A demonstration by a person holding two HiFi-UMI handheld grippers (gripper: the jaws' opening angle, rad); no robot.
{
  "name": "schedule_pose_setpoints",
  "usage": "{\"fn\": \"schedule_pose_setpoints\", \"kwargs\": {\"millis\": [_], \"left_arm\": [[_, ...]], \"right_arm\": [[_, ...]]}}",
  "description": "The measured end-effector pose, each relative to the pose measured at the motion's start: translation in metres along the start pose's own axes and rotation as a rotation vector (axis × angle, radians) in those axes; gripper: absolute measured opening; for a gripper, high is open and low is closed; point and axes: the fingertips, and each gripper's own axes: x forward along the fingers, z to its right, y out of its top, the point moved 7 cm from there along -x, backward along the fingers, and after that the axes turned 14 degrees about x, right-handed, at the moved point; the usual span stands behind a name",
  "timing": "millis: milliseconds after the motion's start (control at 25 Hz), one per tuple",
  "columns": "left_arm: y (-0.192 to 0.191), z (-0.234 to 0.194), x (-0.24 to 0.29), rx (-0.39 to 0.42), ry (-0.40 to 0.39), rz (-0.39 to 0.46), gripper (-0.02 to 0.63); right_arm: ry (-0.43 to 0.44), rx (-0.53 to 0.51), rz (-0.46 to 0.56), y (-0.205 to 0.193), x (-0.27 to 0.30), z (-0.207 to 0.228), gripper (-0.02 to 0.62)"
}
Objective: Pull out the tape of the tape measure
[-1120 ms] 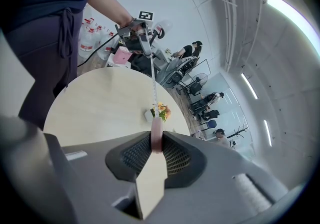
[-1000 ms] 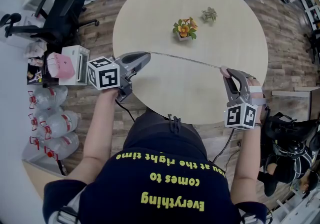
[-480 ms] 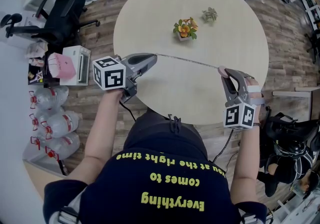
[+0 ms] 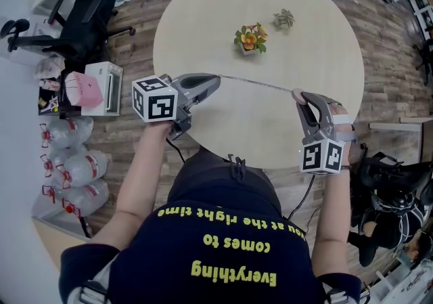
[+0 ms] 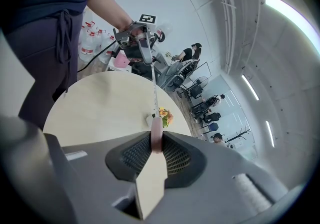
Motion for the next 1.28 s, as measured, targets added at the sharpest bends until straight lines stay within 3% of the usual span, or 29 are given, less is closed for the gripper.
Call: {"fn": "schedule_pose_setpoints", "kwargs": {"millis": [1280], "left_arm": [[0.000,0.022,0.038,0.005,-0.104,-0.036,0.006]], "right_arm": [[0.033,0.019,0.047,0.022,0.008,-0.007,0.083]]}}
